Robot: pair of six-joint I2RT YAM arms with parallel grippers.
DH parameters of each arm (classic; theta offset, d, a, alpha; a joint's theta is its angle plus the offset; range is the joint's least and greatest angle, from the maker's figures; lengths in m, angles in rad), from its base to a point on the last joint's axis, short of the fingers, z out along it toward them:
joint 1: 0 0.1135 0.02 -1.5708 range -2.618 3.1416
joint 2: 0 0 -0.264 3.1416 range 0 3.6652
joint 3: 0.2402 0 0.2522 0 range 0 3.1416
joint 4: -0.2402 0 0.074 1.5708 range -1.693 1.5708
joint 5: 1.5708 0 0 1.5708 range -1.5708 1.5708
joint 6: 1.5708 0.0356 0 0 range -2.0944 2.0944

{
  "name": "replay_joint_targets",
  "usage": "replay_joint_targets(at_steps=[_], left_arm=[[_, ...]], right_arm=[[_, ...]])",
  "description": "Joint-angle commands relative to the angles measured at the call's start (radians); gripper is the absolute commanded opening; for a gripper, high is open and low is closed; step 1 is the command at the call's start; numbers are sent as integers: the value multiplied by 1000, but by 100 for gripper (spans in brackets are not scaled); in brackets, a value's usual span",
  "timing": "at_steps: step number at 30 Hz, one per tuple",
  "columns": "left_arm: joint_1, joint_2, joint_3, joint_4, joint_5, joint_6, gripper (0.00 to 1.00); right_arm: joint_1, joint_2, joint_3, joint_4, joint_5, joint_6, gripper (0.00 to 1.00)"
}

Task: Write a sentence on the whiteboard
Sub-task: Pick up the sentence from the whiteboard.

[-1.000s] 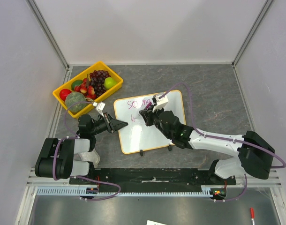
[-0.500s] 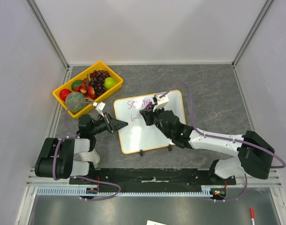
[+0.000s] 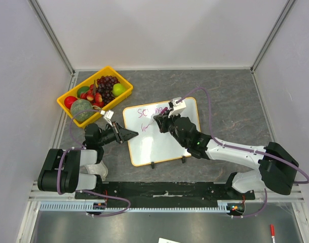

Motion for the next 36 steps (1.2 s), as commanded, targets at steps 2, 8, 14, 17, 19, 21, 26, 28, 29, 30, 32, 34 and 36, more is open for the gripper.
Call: replay_joint_targets(at_steps=[2,8,14,17,19,21,26,28,29,30,32,34,36], left_arm=[[-4,15,13,-8,-21,81,2],[-4,14,13,-8,-21,81,2],[-3,14,13,-7,-21,81,2],[-4,14,13,-8,-21,81,2],[-4,15,13,-8,-21,79,2],[-6,14,13,-8,-21,81,2],[-3,14,13,-8,-21,82,2],[-4,14,13,-8,-21,82,2],[-3,15,13,-8,-21,82,2],[-4,14,13,-8,-21,82,2],[-4,15,13,-8,-21,82,2],[-6,14,13,-8,-21,82,2],[-4,15,13,-8,-21,82,2]], right_arm=[[-12,4,34,-3,5,-2,0],[-12,10,25,17,-40,9,0],[-12,15,26,28,-41,13,0],[-12,23,34,34,-60,12,0],[-12,29,36,34,-72,7,0],[-12,33,33,29,-80,10,0],[-12,26,4,14,-87,18,0],[-12,15,-10,11,-86,19,0],[-14,12,-16,8,-86,19,0],[-12,10,-21,6,-87,21,0],[-14,9,-30,-1,-93,22,0],[-12,7,-41,-3,-97,26,0],[-12,4,-52,-1,-95,29,0]])
